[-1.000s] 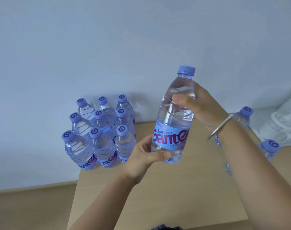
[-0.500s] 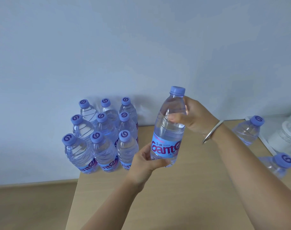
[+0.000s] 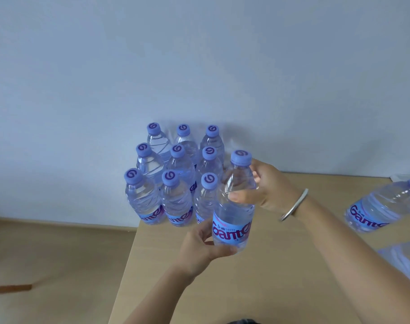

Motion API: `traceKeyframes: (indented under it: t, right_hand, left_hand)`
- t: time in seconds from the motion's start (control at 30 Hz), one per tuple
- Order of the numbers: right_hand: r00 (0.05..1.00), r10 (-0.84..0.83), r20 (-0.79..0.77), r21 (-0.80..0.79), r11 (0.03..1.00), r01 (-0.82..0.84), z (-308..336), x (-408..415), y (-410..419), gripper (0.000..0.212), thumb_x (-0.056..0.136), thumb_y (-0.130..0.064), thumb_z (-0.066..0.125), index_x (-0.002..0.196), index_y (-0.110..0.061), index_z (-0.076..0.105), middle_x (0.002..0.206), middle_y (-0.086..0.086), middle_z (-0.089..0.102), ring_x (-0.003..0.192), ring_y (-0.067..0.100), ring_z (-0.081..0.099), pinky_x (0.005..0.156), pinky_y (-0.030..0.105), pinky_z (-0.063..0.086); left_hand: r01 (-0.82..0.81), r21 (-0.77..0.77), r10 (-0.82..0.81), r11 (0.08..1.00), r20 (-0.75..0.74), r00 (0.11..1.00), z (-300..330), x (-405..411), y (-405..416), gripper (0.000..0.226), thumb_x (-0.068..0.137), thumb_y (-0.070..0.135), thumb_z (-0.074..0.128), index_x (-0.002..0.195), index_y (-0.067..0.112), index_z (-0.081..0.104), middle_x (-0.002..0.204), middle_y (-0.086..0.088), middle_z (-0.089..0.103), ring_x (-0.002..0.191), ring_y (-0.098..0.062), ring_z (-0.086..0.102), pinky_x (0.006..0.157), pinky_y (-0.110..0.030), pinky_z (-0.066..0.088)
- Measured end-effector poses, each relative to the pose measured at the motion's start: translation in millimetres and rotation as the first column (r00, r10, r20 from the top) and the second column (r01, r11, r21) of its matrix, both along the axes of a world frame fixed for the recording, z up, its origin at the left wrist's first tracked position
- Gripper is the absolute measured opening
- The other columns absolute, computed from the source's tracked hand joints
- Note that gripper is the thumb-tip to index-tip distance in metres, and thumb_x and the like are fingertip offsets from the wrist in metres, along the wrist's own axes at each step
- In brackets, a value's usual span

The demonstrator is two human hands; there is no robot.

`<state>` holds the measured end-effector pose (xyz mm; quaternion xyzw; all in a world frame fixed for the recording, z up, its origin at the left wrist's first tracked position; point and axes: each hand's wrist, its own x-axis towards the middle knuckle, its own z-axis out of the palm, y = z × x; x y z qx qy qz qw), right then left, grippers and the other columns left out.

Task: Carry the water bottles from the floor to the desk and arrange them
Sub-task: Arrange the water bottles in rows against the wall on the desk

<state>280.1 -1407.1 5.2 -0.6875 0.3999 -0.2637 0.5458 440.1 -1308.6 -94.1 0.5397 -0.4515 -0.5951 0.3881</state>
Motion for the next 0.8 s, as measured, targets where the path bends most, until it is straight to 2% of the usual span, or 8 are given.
traceKeyframes:
  t: [0.07,0.13,0.27,0.33,0.4,0.5,0.6,0.8]
  right_hand:
    - [0.998,0.058,0.001,0.024,0.998,-0.058,-5,16,8,0.042,0.062,-0.023,0.078,0.1,-0.021,0.061,0.092,-0.007,0.072,0.089,0.007,0.067,0.08,0.019,0.051]
    - [0.994,0.096,-0.056,-0.006,0.995,-0.097,-7,35,17,0.048,0.059,-0.032,0.079,0.102,-0.025,0.06,0.1,-0.003,0.07,0.095,0.01,0.066,0.086,0.028,0.051]
    - [0.971,0.165,-0.172,-0.079,0.98,-0.181,-12,76,35,0.055,0.052,-0.048,0.077,0.102,-0.044,0.056,0.102,-0.015,0.068,0.096,0.001,0.064,0.089,0.027,0.05]
    - [0.96,0.195,-0.202,-0.082,0.973,-0.215,-18,97,42,0.062,0.053,-0.049,0.078,0.108,-0.037,0.055,0.103,-0.013,0.068,0.096,0.0,0.063,0.089,0.026,0.05]
    - [0.954,0.207,-0.218,-0.097,0.968,-0.232,-24,116,46,0.058,0.056,-0.043,0.081,0.107,-0.03,0.055,0.101,-0.009,0.068,0.094,0.001,0.063,0.087,0.027,0.05]
    - [0.952,0.221,-0.212,-0.089,0.966,-0.244,-30,140,46,0.058,0.062,-0.031,0.083,0.112,-0.025,0.054,0.107,-0.004,0.066,0.101,0.009,0.063,0.094,0.035,0.049]
    - [0.951,0.2,-0.235,-0.091,0.97,-0.226,-35,160,40,0.061,0.064,-0.027,0.082,0.117,-0.018,0.052,0.113,0.003,0.063,0.108,0.017,0.06,0.098,0.04,0.046]
    - [0.95,0.111,-0.292,-0.184,0.968,-0.17,-44,182,42,0.057,0.061,-0.03,0.083,0.106,-0.013,0.053,0.102,0.006,0.063,0.098,0.022,0.06,0.091,0.04,0.047]
  left_hand:
    - [-0.038,0.001,0.038,0.999,0.049,0.998,-6,14,13,0.054,0.053,0.02,0.082,0.104,0.021,0.068,0.101,0.001,0.072,0.104,-0.02,0.064,0.095,-0.052,0.047]
    - [-0.089,0.016,0.087,0.996,0.081,0.993,-12,28,26,0.059,0.05,0.024,0.083,0.107,0.021,0.067,0.102,0.003,0.072,0.107,-0.019,0.062,0.098,-0.055,0.043]
    - [-0.153,0.033,0.146,0.988,0.17,0.975,-24,63,50,0.063,0.049,0.036,0.081,0.109,0.028,0.065,0.104,0.011,0.07,0.107,-0.008,0.059,0.099,-0.039,0.043]
    - [-0.174,0.037,0.164,0.984,0.195,0.967,-29,82,59,0.059,0.051,0.035,0.081,0.108,0.031,0.064,0.103,0.014,0.07,0.105,-0.002,0.059,0.092,-0.028,0.042]
    - [-0.214,0.035,0.202,0.976,0.217,0.955,-34,98,64,0.056,0.053,0.033,0.081,0.106,0.032,0.064,0.101,0.016,0.07,0.105,0.0,0.059,0.086,-0.021,0.04]
    - [-0.293,0.027,0.278,0.956,0.241,0.93,-42,115,65,0.055,0.053,0.033,0.08,0.106,0.033,0.064,0.101,0.017,0.07,0.104,0.0,0.059,0.084,-0.021,0.04]
    - [-0.338,0.022,0.321,0.941,0.259,0.911,-48,130,58,0.052,0.054,0.033,0.08,0.104,0.038,0.063,0.102,0.019,0.069,0.104,0.002,0.058,0.081,-0.02,0.04]
    - [-0.31,-0.011,0.298,0.951,0.311,0.902,-57,154,43,0.047,0.051,0.04,0.076,0.095,0.048,0.061,0.101,0.02,0.068,0.102,0.004,0.058,0.08,-0.017,0.039]
